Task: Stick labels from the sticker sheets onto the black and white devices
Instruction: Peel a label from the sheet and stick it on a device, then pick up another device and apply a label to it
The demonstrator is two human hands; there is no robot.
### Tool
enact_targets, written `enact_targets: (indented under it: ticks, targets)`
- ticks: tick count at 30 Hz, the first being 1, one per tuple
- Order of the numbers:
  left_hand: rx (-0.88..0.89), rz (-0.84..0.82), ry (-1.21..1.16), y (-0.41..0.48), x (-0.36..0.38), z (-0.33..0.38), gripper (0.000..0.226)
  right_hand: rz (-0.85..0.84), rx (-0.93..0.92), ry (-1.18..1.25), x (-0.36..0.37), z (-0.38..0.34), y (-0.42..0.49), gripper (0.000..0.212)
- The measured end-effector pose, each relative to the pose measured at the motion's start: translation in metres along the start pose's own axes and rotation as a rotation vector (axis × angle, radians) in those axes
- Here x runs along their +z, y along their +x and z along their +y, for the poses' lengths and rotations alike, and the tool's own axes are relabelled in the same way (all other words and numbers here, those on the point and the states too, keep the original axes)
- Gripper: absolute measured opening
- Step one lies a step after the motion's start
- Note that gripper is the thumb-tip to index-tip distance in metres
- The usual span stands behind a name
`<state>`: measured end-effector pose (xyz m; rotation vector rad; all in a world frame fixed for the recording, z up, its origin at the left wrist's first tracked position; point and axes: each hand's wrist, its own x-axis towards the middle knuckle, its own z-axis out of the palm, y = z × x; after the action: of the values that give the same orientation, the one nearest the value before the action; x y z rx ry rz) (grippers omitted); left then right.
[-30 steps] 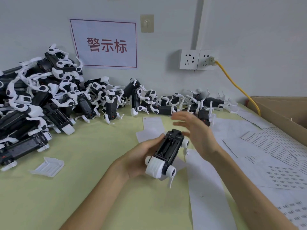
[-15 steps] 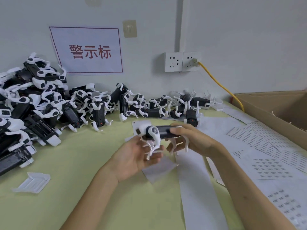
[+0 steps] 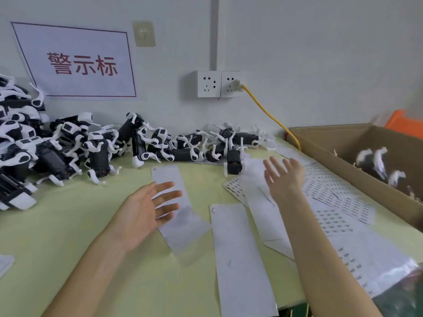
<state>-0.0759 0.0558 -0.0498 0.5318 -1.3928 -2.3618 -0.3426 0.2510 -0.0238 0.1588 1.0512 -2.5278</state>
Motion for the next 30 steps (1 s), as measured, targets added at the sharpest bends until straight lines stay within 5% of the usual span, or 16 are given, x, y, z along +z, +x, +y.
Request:
enact_targets:
  ticks: [4,11,16,22,27,30]
  targets:
    - [0.049,0.012,-0.006,-0.005,0.003,0.005,0.041,-0.082,0.093,-0.334,0.019,0.025,-0.015,0.022]
    - [0.243,0.315,0.27,-0.006,0.014,-0.002,0.022,-0.655,-0.615,-1.233,0.033,0.084,-0.048,0.017]
    - [0.339,0.414,0.332,-0.004,0.017,-0.009,0.019,-1.095,-0.626,-1.506,0.031,0.109,-0.064,0.034]
    - [0.368,0.483,0.404,-0.005,-0.001,0.006,0.028,-1.16,-0.589,-1.773,0.026,0.118,-0.063,0.049]
    - [0.482,0.653,1.072,0.0,-0.037,0.038,0.052,-1.161,-0.573,-1.821,0.024,0.121,-0.063,0.06]
    - [0.515,0.672,1.12,0.013,-0.051,0.072,0.076,-1.172,-0.569,-1.799,0.024,0.119,-0.062,0.058]
